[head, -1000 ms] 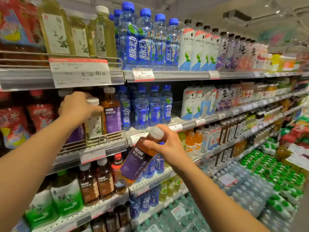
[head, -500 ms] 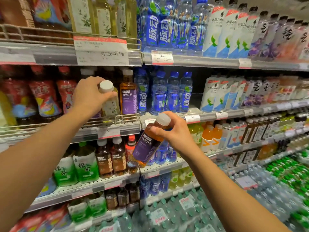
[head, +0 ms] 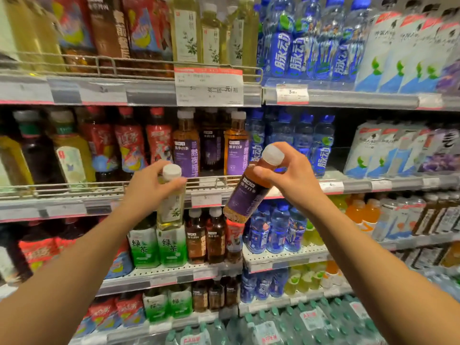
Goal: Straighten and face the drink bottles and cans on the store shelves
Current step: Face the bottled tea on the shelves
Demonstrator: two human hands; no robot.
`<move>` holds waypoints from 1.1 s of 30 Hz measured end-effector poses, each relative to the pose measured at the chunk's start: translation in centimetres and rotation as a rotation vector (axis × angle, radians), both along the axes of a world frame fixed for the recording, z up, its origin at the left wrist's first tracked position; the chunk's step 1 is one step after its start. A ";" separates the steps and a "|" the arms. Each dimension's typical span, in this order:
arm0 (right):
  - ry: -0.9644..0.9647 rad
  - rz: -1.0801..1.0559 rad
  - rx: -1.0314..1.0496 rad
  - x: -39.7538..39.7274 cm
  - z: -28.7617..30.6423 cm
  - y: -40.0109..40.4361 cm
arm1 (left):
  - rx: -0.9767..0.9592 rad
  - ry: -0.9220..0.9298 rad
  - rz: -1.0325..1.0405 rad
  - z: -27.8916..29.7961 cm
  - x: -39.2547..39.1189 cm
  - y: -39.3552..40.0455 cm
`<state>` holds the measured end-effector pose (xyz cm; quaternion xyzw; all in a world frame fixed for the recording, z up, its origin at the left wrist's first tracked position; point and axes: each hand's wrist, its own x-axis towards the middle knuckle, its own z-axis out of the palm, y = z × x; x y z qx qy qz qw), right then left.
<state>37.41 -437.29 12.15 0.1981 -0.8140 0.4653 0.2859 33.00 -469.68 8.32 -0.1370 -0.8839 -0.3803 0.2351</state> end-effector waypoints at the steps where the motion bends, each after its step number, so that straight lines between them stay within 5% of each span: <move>1: 0.015 0.012 0.006 -0.2 0.6 -0.5 | -0.006 -0.017 -0.008 -0.6 -0.4 -0.4; 12: 0.193 0.016 0.132 -6.0 4.7 -6.1 | -0.159 -0.058 0.037 -3.7 -1.2 -1.8; 22: -0.030 -0.005 0.176 -11.8 3.6 -7.3 | -0.119 -0.070 0.066 -4.6 -1.4 -1.6; 28: -0.099 -0.140 0.452 -14.6 6.0 -9.7 | -0.130 -0.018 0.046 -4.8 -1.6 -1.6; 33: -0.250 0.029 0.477 -16.4 8.1 -9.4 | -0.138 0.009 0.060 -4.7 -1.8 -1.5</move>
